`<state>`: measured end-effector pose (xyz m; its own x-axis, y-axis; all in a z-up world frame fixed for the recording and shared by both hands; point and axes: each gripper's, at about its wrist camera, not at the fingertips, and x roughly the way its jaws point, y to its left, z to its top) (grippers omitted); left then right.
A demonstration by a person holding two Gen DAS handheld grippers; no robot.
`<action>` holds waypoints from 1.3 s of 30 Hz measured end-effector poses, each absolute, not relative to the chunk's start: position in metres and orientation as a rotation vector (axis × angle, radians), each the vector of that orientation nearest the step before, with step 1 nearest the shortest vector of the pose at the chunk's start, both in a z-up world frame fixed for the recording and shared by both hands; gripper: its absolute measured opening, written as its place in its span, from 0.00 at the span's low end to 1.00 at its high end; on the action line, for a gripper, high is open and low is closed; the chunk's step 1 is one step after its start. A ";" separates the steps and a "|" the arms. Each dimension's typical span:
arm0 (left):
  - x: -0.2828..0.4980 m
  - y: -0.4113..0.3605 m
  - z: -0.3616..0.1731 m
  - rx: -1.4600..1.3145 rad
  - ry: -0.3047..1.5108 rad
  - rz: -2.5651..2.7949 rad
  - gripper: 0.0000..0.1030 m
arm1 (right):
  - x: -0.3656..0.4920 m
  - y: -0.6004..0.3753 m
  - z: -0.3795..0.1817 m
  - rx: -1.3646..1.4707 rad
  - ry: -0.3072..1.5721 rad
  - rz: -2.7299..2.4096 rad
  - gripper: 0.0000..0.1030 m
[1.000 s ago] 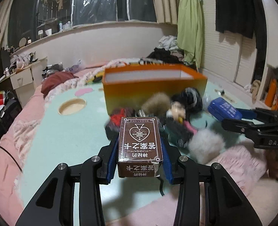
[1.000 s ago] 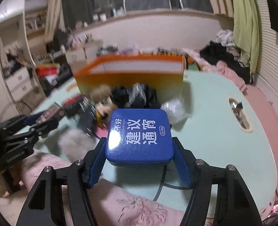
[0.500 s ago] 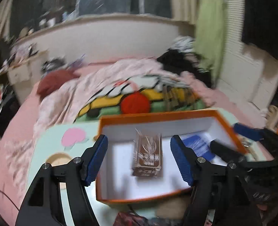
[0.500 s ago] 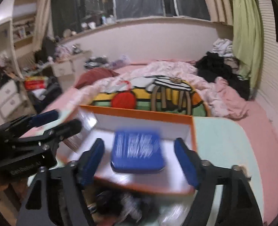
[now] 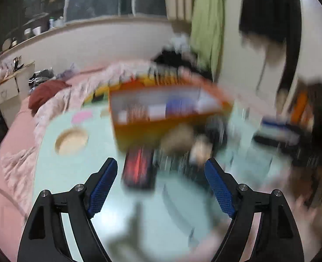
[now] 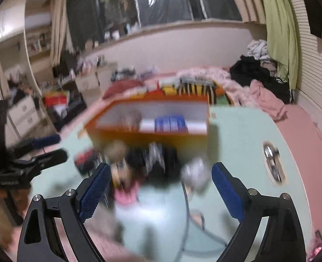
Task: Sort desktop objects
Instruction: 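Grasp the black red-marked pouch with the left gripper while the right grasps the white fur ball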
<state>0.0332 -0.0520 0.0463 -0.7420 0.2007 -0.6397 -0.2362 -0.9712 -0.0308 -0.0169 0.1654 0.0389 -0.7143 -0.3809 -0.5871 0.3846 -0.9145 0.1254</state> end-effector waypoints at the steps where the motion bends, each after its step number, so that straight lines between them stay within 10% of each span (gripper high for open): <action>1: 0.038 -0.054 0.036 -1.038 0.090 2.738 0.80 | -0.011 0.166 0.030 0.913 0.017 -2.576 0.91; 10: 0.052 -0.038 -0.011 -1.013 0.025 2.930 0.99 | -0.012 0.160 -0.012 1.029 0.150 -2.653 0.95; 26: 0.056 -0.040 -0.012 -0.952 0.021 2.966 0.99 | -0.011 0.164 -0.014 1.018 0.141 -2.649 0.95; 33: 0.057 -0.040 -0.012 -0.951 0.021 2.966 0.99 | -0.006 0.196 -0.009 0.885 -0.177 -2.519 0.95; 39: 0.056 -0.041 -0.012 -0.949 0.019 2.966 0.99 | 0.000 0.191 -0.001 0.838 -0.174 -2.445 0.69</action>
<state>0.0565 -0.0406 -0.0117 -0.8139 0.0224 -0.5805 -0.0298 -0.9996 0.0032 -0.0001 0.1905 -0.0010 -0.6583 -0.5343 -0.5303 0.4539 -0.8437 0.2866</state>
